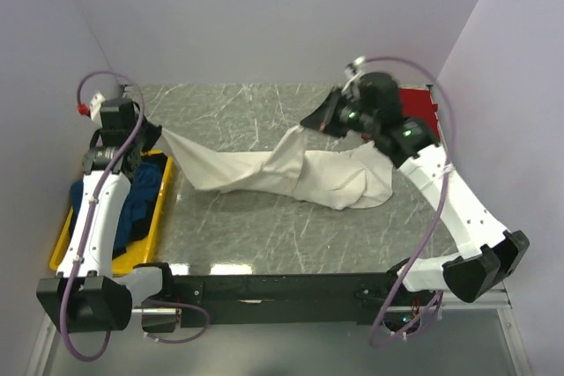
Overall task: Fold and stack the t-shirts
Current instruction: Flatten the tshirt out
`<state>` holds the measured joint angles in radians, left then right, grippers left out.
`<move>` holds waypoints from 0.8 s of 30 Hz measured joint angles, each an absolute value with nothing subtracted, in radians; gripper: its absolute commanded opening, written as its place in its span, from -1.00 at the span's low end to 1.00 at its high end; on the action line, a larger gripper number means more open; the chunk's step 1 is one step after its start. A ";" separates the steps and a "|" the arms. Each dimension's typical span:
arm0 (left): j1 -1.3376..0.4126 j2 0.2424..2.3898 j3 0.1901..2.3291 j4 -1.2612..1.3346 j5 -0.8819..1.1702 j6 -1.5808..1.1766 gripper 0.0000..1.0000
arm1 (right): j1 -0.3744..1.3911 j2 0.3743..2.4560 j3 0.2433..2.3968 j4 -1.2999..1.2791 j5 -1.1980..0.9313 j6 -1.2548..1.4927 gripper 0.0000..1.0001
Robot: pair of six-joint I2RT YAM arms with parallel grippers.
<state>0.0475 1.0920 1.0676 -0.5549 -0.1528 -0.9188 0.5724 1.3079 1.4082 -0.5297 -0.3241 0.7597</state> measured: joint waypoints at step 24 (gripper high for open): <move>0.047 1.006 1.882 -0.682 -0.052 -0.888 -0.99 | -0.208 1.068 1.975 -0.841 -0.693 0.730 -1.00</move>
<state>0.0471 1.0058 1.8816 -0.6815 -0.0521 -0.8875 -0.2085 1.0679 1.9755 -0.8410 -0.6926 0.7296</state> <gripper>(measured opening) 0.024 0.006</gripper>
